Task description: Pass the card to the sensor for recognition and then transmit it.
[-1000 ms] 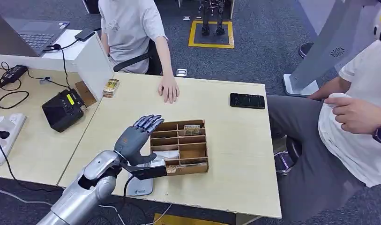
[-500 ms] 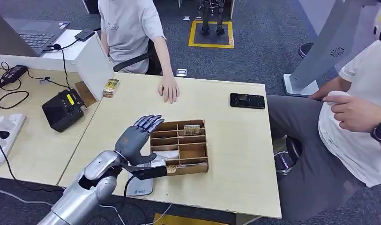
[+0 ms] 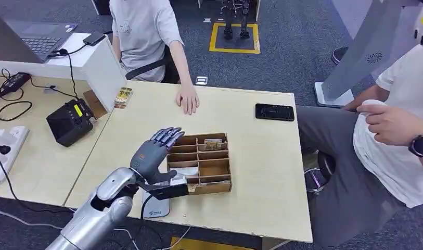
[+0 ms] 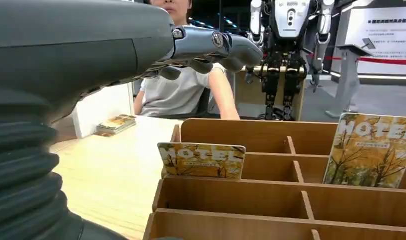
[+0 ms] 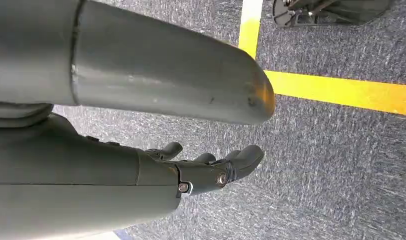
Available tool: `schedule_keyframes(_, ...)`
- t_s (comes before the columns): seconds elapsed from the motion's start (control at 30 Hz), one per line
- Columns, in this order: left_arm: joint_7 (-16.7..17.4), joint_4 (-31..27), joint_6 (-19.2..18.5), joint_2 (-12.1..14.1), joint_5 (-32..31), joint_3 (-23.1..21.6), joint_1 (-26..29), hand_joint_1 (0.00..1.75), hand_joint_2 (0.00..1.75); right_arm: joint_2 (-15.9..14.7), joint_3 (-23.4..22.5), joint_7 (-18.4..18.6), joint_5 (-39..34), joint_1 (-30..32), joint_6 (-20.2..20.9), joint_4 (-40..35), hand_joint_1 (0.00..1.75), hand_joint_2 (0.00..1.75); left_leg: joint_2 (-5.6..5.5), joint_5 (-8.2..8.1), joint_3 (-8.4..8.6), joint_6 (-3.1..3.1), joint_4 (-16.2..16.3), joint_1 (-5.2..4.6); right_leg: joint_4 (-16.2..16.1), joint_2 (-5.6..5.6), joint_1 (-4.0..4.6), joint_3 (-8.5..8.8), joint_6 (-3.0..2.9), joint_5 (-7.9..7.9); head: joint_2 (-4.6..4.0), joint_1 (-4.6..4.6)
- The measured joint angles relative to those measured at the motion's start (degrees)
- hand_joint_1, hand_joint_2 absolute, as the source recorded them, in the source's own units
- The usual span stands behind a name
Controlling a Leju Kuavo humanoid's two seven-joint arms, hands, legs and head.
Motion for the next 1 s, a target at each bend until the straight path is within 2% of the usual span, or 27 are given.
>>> schedule_keyframes(0.53,0.15,0.46,0.00,-0.90,0.02,0.00,-0.64,0.00,1.75,0.00,0.00,0.00,0.15,-0.02,0.02,0.00,0.00,0.00,0.00,0.00,0.00,0.00,0.00,0.00,0.00,0.00,0.00,0.00,0.00,0.00,0.00,0.00)
schedule_keyframes(1.0,0.94,3.13,0.72,-2.40,-0.50,0.00,-2.09,0.00,1.75,0.00,0.00,0.07,0.92,-0.09,0.02,0.00,0.00,0.00,0.00,0.00,0.00,0.00,0.00,0.00,0.00,0.00,0.00,-0.01,0.00,0.00,0.00,0.00)
